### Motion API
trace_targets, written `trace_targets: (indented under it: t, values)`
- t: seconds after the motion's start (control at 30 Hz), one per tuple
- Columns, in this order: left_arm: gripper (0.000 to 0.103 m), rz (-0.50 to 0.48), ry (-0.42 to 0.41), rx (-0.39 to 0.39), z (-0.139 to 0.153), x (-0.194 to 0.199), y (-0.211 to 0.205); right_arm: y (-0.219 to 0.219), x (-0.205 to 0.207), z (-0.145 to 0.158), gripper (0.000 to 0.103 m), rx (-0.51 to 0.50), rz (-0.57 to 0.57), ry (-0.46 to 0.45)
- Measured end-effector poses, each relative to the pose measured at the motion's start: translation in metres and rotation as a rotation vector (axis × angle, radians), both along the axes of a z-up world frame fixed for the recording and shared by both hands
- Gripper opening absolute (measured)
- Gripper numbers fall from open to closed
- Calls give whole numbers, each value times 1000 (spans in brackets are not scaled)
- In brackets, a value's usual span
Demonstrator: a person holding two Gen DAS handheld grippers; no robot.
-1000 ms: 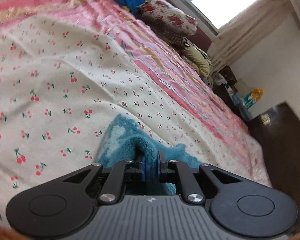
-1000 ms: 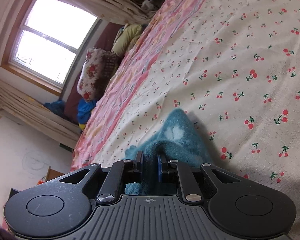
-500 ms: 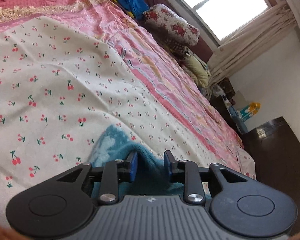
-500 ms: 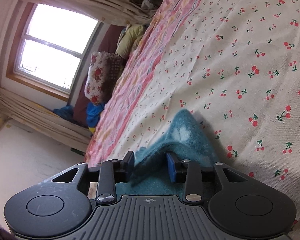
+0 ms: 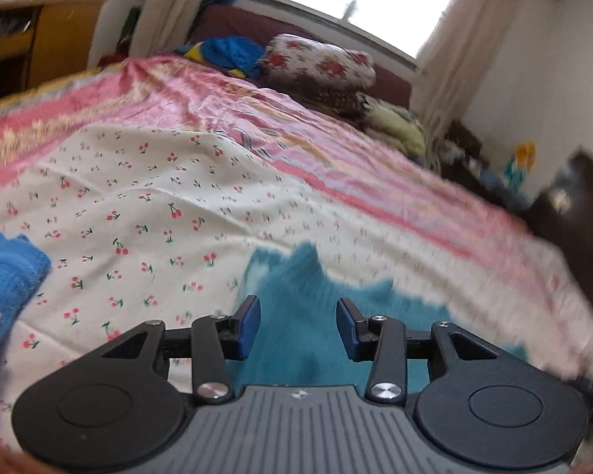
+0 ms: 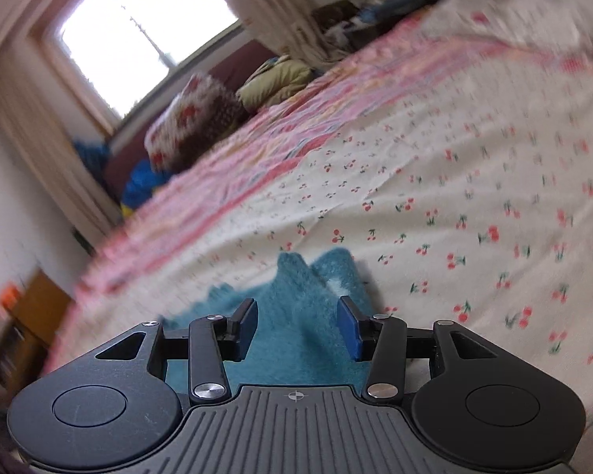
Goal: Fold small clothes
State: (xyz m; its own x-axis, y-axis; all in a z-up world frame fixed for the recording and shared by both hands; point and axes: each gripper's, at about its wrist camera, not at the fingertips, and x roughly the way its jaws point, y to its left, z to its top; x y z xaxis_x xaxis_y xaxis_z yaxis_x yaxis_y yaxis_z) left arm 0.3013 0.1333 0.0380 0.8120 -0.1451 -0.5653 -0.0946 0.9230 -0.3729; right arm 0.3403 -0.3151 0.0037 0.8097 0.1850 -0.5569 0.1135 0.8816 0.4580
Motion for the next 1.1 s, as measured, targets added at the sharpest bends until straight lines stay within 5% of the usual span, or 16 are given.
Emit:
trace_targets:
  t: [0.1,0.23,0.33,0.53,0.83,0.97,1.1]
  values:
    - [52,-13,24,79,-13,-9,-13,13,10,-3,48,-92,30,54]
    - [52,14,33,168,-24,-13,-21,25,15,-7,17,-237,15,89]
    - [52,72,45,236,-27,-15,-20,17,18,-5,9,-210,-4,89]
    - [57,92,63,124,-41,-22,-2,26,22,-18,8,-298,-6,102]
    - [56,66,44,42,-42,-40,11,37,3,17,17,-321,-44,44]
    - [56,58,55,-5,-42,-42,17,65,-15,20,17,-327,26,25]
    - [59,23,79,5,-46,-41,14,87,-7,-7,18,-376,92,145]
